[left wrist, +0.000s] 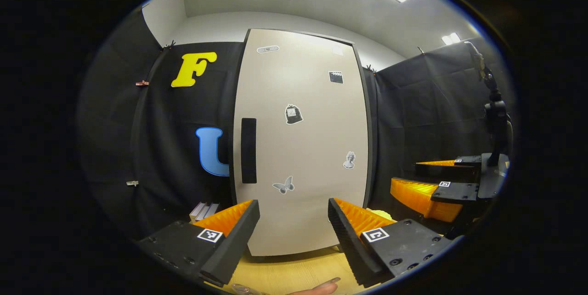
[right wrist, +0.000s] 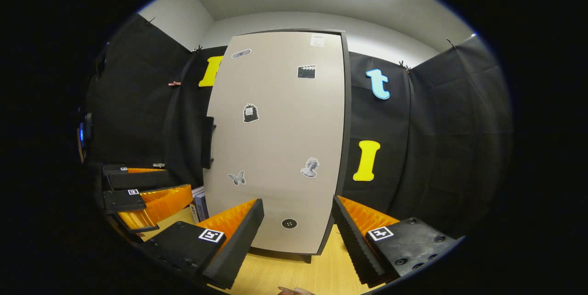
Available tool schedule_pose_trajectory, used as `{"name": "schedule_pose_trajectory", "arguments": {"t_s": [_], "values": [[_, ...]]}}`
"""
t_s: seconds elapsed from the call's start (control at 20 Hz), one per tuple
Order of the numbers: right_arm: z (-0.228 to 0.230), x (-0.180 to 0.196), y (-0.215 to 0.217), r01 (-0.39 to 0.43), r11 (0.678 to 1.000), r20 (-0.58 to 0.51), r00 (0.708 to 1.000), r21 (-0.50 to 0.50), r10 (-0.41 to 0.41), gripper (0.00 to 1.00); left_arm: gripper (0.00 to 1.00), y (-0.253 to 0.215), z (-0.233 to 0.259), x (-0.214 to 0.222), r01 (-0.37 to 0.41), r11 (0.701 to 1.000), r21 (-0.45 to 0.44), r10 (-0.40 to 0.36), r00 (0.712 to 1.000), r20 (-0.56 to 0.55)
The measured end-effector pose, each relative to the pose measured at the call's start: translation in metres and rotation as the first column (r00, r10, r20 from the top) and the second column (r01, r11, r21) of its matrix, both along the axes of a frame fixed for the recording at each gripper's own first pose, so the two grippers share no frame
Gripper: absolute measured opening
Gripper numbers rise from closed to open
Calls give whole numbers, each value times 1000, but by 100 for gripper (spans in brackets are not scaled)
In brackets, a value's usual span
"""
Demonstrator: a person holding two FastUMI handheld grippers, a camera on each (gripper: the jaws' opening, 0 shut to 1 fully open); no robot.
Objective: Open the cabinet door with the right hand, grasp the bottle in the cabinet with the left hand and place it on the coaster, then close the cabinet door with the right hand.
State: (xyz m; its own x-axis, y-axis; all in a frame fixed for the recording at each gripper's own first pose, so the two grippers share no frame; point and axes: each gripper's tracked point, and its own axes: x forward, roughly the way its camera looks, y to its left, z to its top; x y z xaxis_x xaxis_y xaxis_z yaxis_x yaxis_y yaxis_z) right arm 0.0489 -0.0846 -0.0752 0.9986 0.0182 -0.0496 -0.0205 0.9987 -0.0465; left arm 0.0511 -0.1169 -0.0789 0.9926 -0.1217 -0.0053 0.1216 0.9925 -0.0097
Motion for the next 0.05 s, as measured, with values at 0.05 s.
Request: {"name": "schedule_pose_trajectory", "arguments": {"t_s": [0.05], "values": [[-1,1,0,7,1000,-7,1000,18,-7,97,95,0,0,0,-1,1000,2,1,1000,0]]}}
